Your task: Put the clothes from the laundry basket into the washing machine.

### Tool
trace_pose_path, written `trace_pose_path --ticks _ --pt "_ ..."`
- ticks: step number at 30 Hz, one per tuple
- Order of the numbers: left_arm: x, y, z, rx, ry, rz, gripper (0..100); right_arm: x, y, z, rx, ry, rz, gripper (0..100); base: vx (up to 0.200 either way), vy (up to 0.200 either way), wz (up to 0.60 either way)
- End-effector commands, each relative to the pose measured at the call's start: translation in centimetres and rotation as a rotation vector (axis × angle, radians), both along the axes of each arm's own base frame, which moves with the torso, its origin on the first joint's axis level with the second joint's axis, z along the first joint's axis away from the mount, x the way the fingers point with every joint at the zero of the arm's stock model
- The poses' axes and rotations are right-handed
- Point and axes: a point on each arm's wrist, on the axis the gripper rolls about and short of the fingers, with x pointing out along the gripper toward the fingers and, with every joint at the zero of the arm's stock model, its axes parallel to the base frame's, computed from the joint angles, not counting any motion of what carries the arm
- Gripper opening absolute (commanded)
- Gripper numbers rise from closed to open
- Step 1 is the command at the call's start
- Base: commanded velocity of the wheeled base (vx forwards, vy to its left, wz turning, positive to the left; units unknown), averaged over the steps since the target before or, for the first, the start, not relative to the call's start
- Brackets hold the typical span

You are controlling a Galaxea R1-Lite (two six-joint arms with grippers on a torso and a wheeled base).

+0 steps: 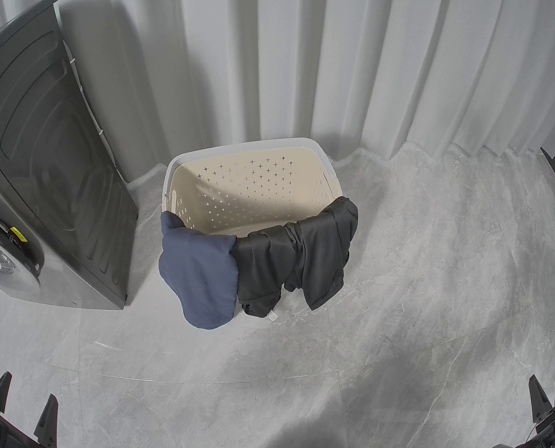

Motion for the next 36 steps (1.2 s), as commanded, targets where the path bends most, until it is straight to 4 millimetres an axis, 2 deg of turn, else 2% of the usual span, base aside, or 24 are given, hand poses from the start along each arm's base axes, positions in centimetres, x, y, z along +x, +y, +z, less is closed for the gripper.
trace_pose_path --ticks 1,8,36 --pt "0.03 0.0 -0.47 0.0 0.004 0.0 100 0.09 0.0 -0.5 0.0 0.012 0.0 100 0.2 0.0 0.0" --pt "0.03 0.0 -0.47 0.0 0.004 0.0 100 0.09 0.0 -0.5 0.0 0.012 0.0 100 0.029 0.0 0.0" --pt "0.03 0.0 -0.47 0.0 0.004 0.0 100 0.09 0.0 -0.5 0.0 0.012 0.0 100 0.2 0.0 0.0"
